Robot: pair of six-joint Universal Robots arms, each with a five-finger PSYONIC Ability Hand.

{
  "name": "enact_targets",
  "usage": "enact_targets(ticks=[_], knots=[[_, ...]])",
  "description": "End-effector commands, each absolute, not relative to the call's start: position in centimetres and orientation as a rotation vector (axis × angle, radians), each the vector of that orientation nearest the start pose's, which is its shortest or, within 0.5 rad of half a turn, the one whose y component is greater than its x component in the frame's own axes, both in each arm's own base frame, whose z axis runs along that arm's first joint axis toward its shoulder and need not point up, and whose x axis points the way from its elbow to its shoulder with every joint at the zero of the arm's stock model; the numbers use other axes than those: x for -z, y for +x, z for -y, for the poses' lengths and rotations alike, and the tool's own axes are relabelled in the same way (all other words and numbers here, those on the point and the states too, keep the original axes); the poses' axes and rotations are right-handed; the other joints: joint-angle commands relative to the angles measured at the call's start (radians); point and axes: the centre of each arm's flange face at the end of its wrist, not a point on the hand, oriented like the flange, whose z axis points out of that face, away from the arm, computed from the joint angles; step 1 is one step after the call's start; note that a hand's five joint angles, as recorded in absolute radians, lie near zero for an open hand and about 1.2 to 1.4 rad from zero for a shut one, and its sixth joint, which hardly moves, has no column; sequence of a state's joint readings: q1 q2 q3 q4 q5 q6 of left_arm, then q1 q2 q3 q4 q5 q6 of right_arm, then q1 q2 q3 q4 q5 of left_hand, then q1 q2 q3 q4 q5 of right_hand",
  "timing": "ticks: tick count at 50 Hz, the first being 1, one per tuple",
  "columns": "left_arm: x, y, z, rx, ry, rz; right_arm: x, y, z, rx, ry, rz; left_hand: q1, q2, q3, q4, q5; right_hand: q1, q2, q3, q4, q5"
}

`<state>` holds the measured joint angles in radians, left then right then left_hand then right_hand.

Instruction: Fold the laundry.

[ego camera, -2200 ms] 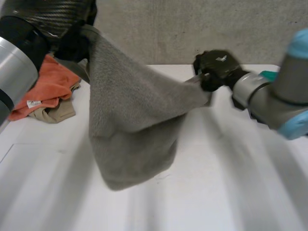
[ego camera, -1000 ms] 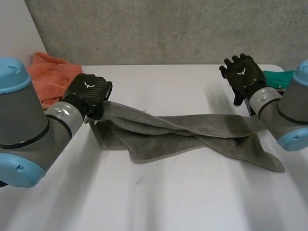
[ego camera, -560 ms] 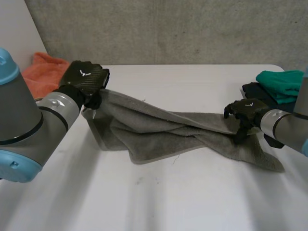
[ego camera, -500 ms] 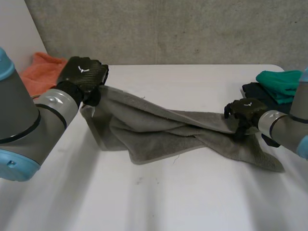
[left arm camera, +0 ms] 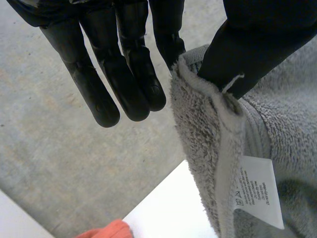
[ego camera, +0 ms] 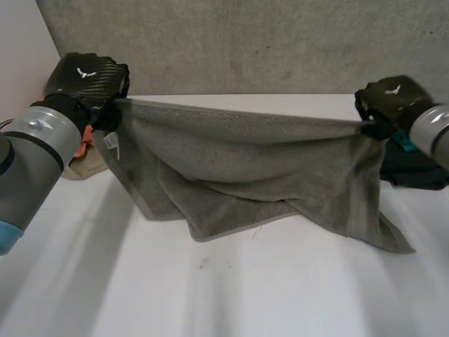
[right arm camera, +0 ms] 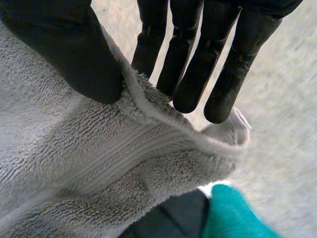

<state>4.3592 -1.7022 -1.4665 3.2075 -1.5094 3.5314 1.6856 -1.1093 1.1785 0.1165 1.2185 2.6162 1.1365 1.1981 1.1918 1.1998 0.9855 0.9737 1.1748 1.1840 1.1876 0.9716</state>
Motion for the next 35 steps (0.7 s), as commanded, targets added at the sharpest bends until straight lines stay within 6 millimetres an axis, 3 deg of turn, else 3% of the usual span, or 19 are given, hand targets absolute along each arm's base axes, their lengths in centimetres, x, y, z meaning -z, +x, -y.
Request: enact_targets(ticks=[1, 5, 6, 9, 10, 12, 15, 17, 19, 20, 22, 23, 24, 25, 26, 27, 29, 32, 35], knots=[[-29.2, -23.8, 27.2, 2.195, 0.907, -2.088, -29.7, 19.5, 31.0, 1.854, -1.34, -2.206, 0.26, 0.198, 0.204, 0.196, 0.236, 0.423, 0.221, 0.212, 0.209, 0.25], [-27.2, -23.6, 27.5, 2.095, 0.952, -2.194, -28.4, 19.3, 29.1, 1.627, -1.491, -2.3, 0.26, 0.198, 0.204, 0.196, 0.236, 0.423, 0.221, 0.212, 0.209, 0.25], [-25.8, -23.8, 27.9, 2.043, 0.971, -2.241, -27.7, 19.3, 28.7, 1.558, -1.536, -2.311, 0.26, 0.198, 0.204, 0.196, 0.236, 0.423, 0.221, 0.212, 0.209, 0.25], [-24.2, -23.9, 28.8, 1.994, 0.985, -2.279, -26.3, 19.3, 29.4, 1.501, -1.559, -2.347, 0.26, 0.198, 0.204, 0.196, 0.236, 0.423, 0.221, 0.212, 0.209, 0.25], [-23.5, -24.1, 29.7, 1.971, 1.002, -2.278, -24.8, 19.3, 30.5, 1.469, -1.557, -2.376, 0.26, 0.198, 0.204, 0.196, 0.236, 0.423, 0.221, 0.212, 0.209, 0.25], [-23.2, -24.3, 30.6, 1.97, 1.012, -2.255, -24.0, 19.3, 31.7, 1.486, -1.557, -2.386, 0.26, 0.198, 0.204, 0.196, 0.236, 0.423, 0.221, 0.212, 0.209, 0.25], [-23.2, -25.1, 33.2, 2.022, 1.029, -2.16, -23.1, 19.3, 35.1, 1.636, -1.522, -2.399, 0.26, 0.198, 0.204, 0.196, 0.236, 0.423, 0.221, 0.212, 0.209, 0.25], [-24.4, -25.8, 35.5, 2.137, 0.997, -2.035, -23.2, 19.7, 37.4, 1.797, -1.449, -2.388, 0.26, 0.198, 0.204, 0.196, 0.236, 0.423, 0.221, 0.212, 0.209, 0.25], [-25.7, -26.4, 37.0, 2.234, 0.969, -1.926, -24.1, 20.5, 38.9, 1.954, -1.386, -2.333, 0.26, 0.198, 0.204, 0.196, 0.236, 0.423, 0.221, 0.212, 0.209, 0.25], [-27.6, -26.7, 38.4, 2.344, 0.923, -1.786, -25.6, 21.2, 40.4, 2.134, -1.31, -2.241, 0.26, 0.198, 0.204, 0.196, 0.236, 0.423, 0.221, 0.212, 0.209, 0.25], [-30.0, -27.0, 39.6, 2.472, 0.855, -1.622, -27.6, 21.8, 41.7, 2.337, -1.214, -2.115, 0.26, 0.198, 0.204, 0.196, 0.236, 0.423, 0.221, 0.212, 0.209, 0.25], [-33.4, -27.2, 40.6, 2.613, 0.759, -1.392, -29.8, 22.1, 42.6, 2.521, -1.123, -1.972, 0.26, 0.198, 0.204, 0.196, 0.236, 0.423, 0.221, 0.212, 0.209, 0.25], [-34.1, -27.2, 40.7, 2.635, 0.743, -1.349, -30.8, 22.1, 43.0, 2.603, -1.084, -1.906, 0.26, 0.198, 0.204, 0.196, 0.236, 0.423, 0.221, 0.212, 0.209, 0.25], [-36.4, -27.3, 40.8, 2.711, 0.686, -1.196, -33.2, 22.1, 43.4, 2.766, -0.995, -1.754, 0.26, 0.198, 0.204, 0.196, 0.236, 0.423, 0.221, 0.212, 0.209, 0.25], [-37.3, -27.3, 40.8, 2.736, 0.663, -1.139, -35.8, 22.0, 43.3, 2.907, -0.909, -1.597, 0.26, 0.198, 0.204, 0.196, 0.236, 0.423, 0.221, 0.212, 0.209, 0.25], [-39.3, -27.1, 40.6, 2.787, 0.613, -1.01, -36.9, 22.0, 43.1, 2.965, -0.874, -1.525, 0.26, 0.198, 0.204, 0.196, 0.236, 0.423, 0.221, 0.212, 0.209, 0.25], [-40.3, -27.1, 40.3, 2.807, 0.591, -0.956, -39.5, 22.5, 42.1, 3.073, -0.806, -1.35, 0.26, 0.198, 0.204, 0.196, 0.236, 0.423, 0.221, 0.212, 0.209, 0.25], [-41.2, -27.1, 39.4, 2.824, 0.582, -0.931, -40.9, 23.5, 40.3, 3.077, -0.813, -1.272, 0.26, 0.198, 0.204, 0.196, 0.236, 0.423, 0.221, 0.212, 0.209, 0.25], [-40.5, -26.8, 38.5, 2.816, 0.597, -0.995, -41.1, 23.6, 39.2, 3.061, -0.827, -1.275, 0.26, 0.198, 0.204, 0.196, 0.236, 0.423, 0.221, 0.212, 0.209, 0.25]])
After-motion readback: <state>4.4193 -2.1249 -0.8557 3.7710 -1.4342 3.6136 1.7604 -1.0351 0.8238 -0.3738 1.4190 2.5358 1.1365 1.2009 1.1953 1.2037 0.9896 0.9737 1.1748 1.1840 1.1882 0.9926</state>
